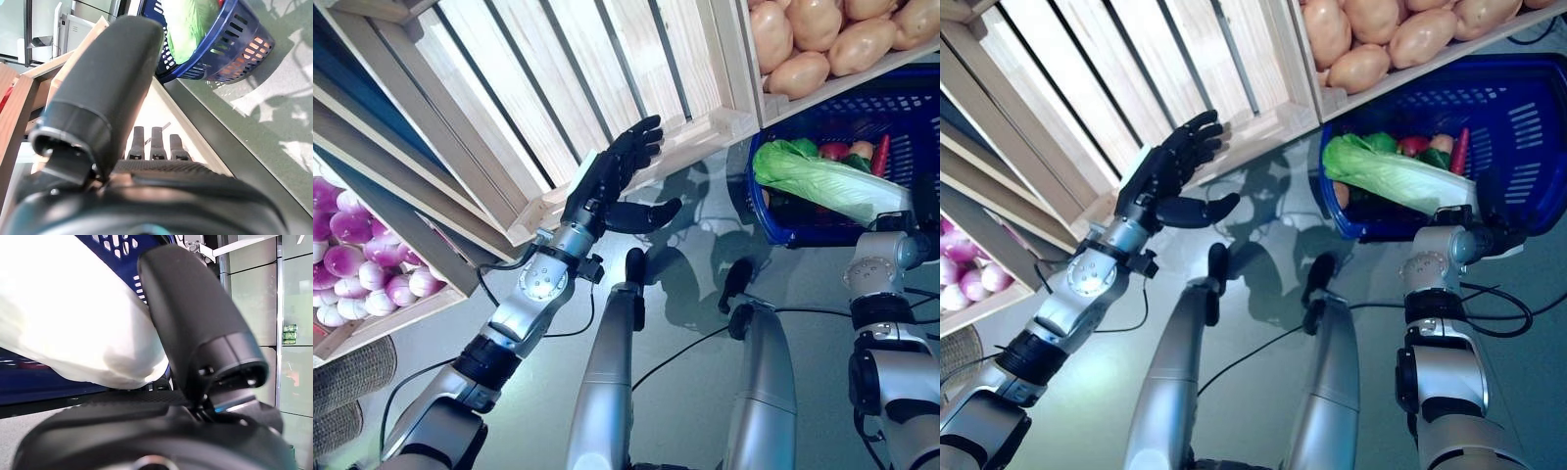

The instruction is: Put vegetables into the basket

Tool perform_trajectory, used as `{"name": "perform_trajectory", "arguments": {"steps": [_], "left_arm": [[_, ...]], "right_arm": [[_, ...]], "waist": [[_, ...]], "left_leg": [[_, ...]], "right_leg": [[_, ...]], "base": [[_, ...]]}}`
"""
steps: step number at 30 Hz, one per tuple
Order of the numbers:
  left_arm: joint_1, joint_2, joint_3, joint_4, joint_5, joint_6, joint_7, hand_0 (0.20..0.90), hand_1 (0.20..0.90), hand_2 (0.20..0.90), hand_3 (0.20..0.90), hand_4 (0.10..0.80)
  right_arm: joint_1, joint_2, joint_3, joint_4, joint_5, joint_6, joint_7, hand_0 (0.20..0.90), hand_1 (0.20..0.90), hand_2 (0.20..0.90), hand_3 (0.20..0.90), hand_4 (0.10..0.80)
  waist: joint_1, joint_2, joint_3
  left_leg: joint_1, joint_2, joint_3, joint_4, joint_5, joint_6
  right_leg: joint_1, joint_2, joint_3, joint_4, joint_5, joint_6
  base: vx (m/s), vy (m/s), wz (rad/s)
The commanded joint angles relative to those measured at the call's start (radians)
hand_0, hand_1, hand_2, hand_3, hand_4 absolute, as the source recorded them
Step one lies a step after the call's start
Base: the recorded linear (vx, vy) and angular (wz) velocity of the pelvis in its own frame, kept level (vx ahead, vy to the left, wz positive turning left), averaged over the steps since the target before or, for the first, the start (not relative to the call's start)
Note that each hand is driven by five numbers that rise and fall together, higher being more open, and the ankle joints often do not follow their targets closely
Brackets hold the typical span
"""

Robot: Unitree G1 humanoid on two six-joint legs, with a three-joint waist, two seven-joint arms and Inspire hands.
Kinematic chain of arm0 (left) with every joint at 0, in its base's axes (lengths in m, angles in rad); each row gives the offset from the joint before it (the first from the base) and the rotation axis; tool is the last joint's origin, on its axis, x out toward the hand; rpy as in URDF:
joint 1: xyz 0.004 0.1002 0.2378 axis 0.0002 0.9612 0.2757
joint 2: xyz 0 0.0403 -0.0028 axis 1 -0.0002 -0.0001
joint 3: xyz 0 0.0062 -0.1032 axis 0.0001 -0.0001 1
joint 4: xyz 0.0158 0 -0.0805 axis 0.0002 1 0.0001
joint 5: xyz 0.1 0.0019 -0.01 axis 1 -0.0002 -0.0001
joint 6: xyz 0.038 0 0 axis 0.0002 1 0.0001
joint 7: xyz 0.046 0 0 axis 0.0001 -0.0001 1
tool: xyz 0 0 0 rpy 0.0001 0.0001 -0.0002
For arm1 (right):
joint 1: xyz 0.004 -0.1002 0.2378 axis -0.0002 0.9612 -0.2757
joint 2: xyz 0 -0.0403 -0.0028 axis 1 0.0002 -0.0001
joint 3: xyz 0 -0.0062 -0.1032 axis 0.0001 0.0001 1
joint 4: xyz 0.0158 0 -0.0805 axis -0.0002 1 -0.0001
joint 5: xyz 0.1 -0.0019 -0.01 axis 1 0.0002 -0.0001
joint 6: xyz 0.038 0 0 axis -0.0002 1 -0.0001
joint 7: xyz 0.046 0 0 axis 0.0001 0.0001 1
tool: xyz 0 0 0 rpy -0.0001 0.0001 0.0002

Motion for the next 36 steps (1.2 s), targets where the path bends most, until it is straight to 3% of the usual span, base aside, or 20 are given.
{"name": "perform_trajectory", "arguments": {"steps": [1, 13, 23, 31, 36], "left_arm": [[0.022, -0.065, -0.01, -0.063, -0.023, -0.046, -0.065, 0.9, 0.9, 0.9, 0.9, 0.8], [0.045, -0.035, -0.003, -0.037, -0.085, -0.033, -0.132, 0.9, 0.9, 0.9, 0.9, 0.8], [0.086, -0.015, 0.024, -0.039, -0.135, 0.029, -0.124, 0.9, 0.9, 0.9, 0.9, 0.8], [0.157, -0.074, 0.049, -0.019, -0.137, 0.094, -0.075, 0.9, 0.9, 0.9, 0.9, 0.8], [0.212, -0.133, 0.062, 0.064, -0.106, 0.137, -0.056, 0.9, 0.9, 0.9, 0.9, 0.8]], "right_arm": [[0.043, -0.075, 0.004, -0.026, -0.019, -0.072, -0.017, 0.9, 0.9, 0.9, 0.9, 0.8], [0.086, -0.06, -0.013, -0.036, -0.009, -0.179, 0.005, 0.9, 0.9, 0.9, 0.9, 0.8], [0.131, -0.094, -0.015, -0.094, -0.062, -0.167, 0.042, 0.9, 0.9, 0.9, 0.9, 0.8], [0.284, -0.035, 0.031, -0.286, -0.252, -0.141, 0.083, 0.9, 0.9, 0.9, 0.9, 0.8], [0.47, 0.053, 0.096, -0.406, -0.437, -0.086, 0.212, 0.9, 0.9, 0.9, 0.9, 0.8]], "waist": [[-0.036, 0.045, 0.0], [-0.037, -0.008, 0.0], [-0.041, -0.029, -0.02], [-0.042, -0.05, -0.11], [-0.061, -0.071, -0.202]], "left_leg": [[0.094, -0.024, 0.014, -0.085, -0.02, 0.011], [0.391, -0.021, 0.032, -0.386, 0.091, -0.01], [0.594, -0.014, 0.045, -0.537, 0.121, -0.009], [0.75, -0.005, 0.033, -0.693, 0.153, -0.011], [0.886, 0.009, 0.037, -0.787, 0.178, -0.015]], "right_leg": [[0.131, 0.036, -0.038, -0.067, 0.045, -0.008], [0.445, 0.06, -0.077, -0.399, 0.14, 0.013], [0.65, 0.091, -0.095, -0.562, 0.178, 0.022], [0.81, 0.094, -0.105, -0.691, 0.2, 0.033], [0.929, 0.091, -0.101, -0.764, 0.227, 0.046]], "base": [[0.0, 0.0, 0.0], [0.007, -0.004, -0.03], [0.01, 0.013, -0.04], [0.05, 0.041, -0.01], [0.096, 0.075, -0.05]]}}
